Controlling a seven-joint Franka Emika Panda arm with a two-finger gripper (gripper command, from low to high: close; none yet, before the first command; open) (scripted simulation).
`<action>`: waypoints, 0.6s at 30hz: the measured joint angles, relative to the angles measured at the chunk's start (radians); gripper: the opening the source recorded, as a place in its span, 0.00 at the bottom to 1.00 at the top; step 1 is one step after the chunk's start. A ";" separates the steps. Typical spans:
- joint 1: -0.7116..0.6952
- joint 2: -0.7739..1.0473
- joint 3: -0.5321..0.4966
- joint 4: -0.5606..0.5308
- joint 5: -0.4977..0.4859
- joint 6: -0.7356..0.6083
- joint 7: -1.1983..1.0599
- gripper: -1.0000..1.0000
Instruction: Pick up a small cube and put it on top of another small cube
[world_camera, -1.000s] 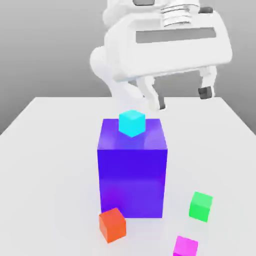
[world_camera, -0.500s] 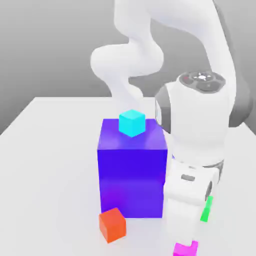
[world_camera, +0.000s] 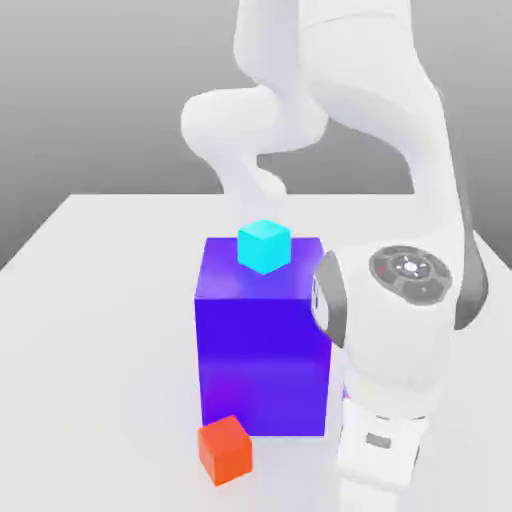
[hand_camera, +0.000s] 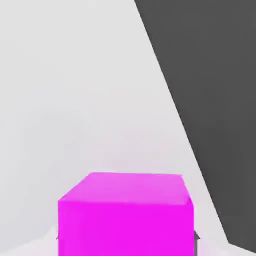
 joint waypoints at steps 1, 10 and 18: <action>0.005 -0.031 0.005 -0.019 0.000 -0.015 -0.001 0.00; 0.110 -0.318 0.097 -0.289 -0.038 -0.036 -0.007 0.00; 0.153 -0.215 0.095 -0.359 -0.082 0.149 0.015 1.00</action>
